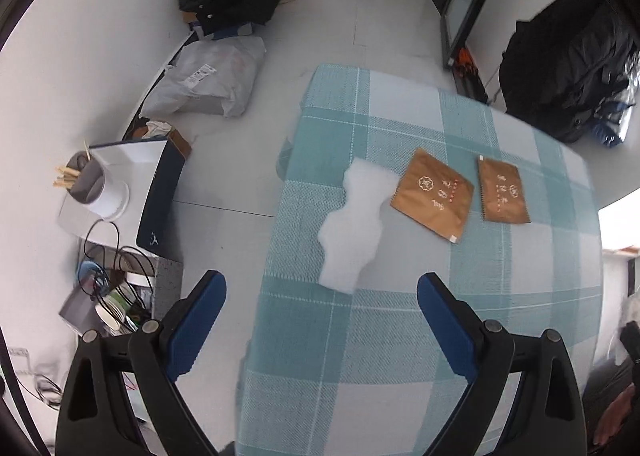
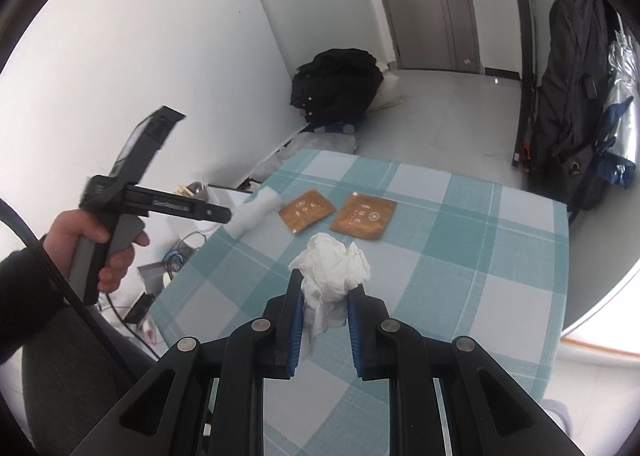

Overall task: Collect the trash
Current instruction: 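Grasp the white foam piece with the left tool while the right tool holds the tissue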

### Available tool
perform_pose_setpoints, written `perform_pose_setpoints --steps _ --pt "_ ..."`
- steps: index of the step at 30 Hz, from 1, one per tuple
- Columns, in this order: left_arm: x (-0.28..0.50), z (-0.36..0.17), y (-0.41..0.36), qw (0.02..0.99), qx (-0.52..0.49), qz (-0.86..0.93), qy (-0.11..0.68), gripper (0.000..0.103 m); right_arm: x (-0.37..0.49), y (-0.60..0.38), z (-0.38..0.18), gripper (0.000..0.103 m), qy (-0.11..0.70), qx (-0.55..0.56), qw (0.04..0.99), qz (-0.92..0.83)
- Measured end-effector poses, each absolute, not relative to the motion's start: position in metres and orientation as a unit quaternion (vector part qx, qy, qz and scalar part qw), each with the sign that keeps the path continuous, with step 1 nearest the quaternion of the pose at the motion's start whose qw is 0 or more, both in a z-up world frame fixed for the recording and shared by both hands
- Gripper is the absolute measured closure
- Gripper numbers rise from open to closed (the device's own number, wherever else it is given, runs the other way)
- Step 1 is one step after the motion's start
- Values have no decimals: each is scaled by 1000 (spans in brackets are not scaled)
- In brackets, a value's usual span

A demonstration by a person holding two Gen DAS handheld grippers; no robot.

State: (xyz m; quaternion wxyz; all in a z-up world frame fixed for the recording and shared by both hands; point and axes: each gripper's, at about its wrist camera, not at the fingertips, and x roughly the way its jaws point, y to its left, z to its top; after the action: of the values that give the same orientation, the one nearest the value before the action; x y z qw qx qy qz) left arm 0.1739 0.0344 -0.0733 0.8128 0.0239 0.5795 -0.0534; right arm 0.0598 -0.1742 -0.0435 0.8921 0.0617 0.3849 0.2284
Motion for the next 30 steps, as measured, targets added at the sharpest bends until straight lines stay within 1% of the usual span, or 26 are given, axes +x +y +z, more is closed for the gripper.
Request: perform_pose_setpoints --steps 4,10,11,12,16,18,19,21,24,30 --pt "189 -80 24 805 58 -55 588 8 54 -171 -43 84 382 46 894 231" --pt "201 -90 14 797 89 -58 594 13 52 -170 -41 84 375 42 895 237" --pt "202 -92 14 795 91 -57 597 18 52 -171 -41 84 375 43 895 237" --pt "203 -94 13 791 91 -58 602 26 53 -172 -41 84 375 45 895 237" --pt "205 -101 11 779 90 -67 617 44 54 -176 -40 84 375 55 894 237" --pt "207 -102 9 774 93 -68 622 64 55 -178 -39 84 377 63 893 238" --pt "208 -102 9 773 90 -70 624 66 56 -178 -39 84 377 65 893 238" --pt "209 -100 8 773 77 -77 625 69 56 -179 -38 84 377 63 893 239" --pt "208 -99 3 774 86 -77 623 69 56 -179 -38 84 376 64 893 238" --pt "205 -99 5 771 76 -72 628 70 55 -181 -36 84 376 70 894 235"
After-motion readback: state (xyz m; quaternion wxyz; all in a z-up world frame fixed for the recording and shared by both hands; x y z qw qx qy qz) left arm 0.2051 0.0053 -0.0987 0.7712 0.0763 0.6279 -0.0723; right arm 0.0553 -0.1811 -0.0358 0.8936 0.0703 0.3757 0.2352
